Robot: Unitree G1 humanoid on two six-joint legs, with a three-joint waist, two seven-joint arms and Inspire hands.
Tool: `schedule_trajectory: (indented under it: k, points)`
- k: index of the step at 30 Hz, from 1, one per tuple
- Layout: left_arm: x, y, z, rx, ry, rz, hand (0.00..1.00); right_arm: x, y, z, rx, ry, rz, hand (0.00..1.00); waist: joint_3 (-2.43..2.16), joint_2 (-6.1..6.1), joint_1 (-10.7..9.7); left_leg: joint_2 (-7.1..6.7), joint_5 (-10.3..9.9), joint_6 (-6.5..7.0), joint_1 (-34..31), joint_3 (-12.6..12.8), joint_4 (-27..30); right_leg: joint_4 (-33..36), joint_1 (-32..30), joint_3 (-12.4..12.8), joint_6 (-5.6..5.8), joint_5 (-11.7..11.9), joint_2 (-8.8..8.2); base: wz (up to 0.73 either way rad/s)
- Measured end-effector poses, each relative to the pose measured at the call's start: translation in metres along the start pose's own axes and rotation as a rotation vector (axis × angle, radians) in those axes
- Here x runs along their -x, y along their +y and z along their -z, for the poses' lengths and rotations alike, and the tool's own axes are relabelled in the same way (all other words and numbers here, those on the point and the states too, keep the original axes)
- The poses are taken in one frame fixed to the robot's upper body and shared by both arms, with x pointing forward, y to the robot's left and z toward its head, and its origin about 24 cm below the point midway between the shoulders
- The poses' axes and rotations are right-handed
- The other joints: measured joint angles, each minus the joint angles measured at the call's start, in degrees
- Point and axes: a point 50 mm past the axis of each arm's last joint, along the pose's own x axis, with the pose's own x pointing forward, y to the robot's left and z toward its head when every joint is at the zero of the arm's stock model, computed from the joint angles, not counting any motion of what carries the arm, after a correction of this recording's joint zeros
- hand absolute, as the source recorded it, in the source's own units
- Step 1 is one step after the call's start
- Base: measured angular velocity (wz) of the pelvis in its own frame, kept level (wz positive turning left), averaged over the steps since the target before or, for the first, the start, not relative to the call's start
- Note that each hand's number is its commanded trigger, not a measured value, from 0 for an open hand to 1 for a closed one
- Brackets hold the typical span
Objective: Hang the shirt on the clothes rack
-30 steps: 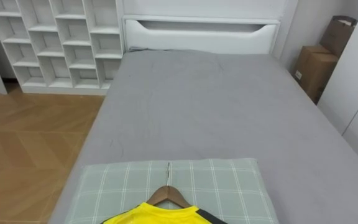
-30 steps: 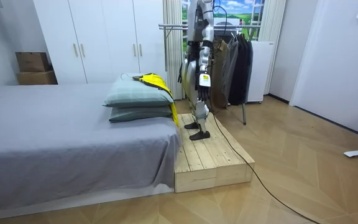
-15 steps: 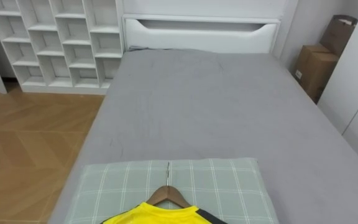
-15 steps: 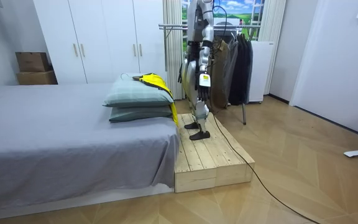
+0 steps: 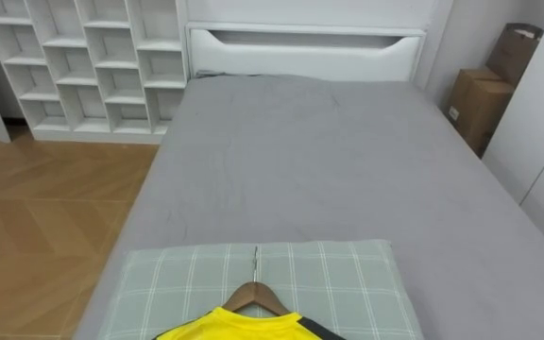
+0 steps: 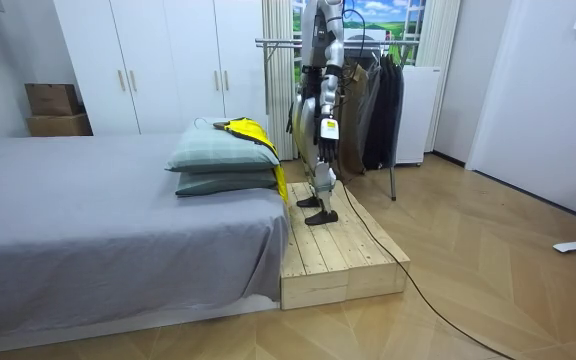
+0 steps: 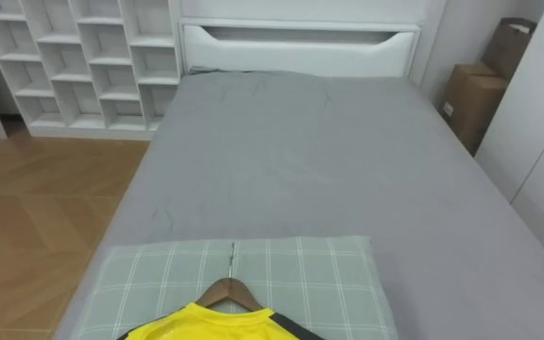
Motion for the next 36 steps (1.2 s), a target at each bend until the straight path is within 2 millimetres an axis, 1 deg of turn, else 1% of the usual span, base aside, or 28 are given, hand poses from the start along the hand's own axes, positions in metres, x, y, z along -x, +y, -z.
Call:
schedule_trajectory:
  k: [16,24,31,36]
  points:
    - [0.000,0.000,0.001,0.007,0.003,0.000,0.00,0.000,-0.001,0.000,-0.001,0.001,0.002,0.00,-0.02,0.18,0.0,0.03,0.0,0.00,0.1,0.0,0.0,0.0,0.0,0.0,-0.03,0.0,-0.01,0.00]
    - [0.001,0.001,0.007,0.060,0.036,-0.001,0.00,0.000,-0.001,0.001,0.000,0.004,0.002,0.00,0.02,0.22,0.0,0.02,0.0,0.00,0.5,-0.1,0.0,0.0,0.4,0.0,-0.04,0.0,-0.02,0.00]
    - [0.001,0.004,0.016,0.048,0.072,-0.044,0.00,0.000,-0.001,0.001,0.007,0.007,0.001,0.00,0.05,0.25,0.0,0.00,-0.1,0.04,0.8,-0.1,-0.1,0.0,0.8,-0.1,-0.04,0.0,-0.04,0.00]
    - [0.001,0.006,0.018,0.045,0.075,-0.074,0.00,0.000,-0.001,0.001,0.007,0.008,0.003,0.00,0.04,0.27,0.0,-0.07,-0.1,0.04,0.8,-0.1,0.0,-0.2,0.8,-0.2,-0.03,0.0,-0.08,0.00]
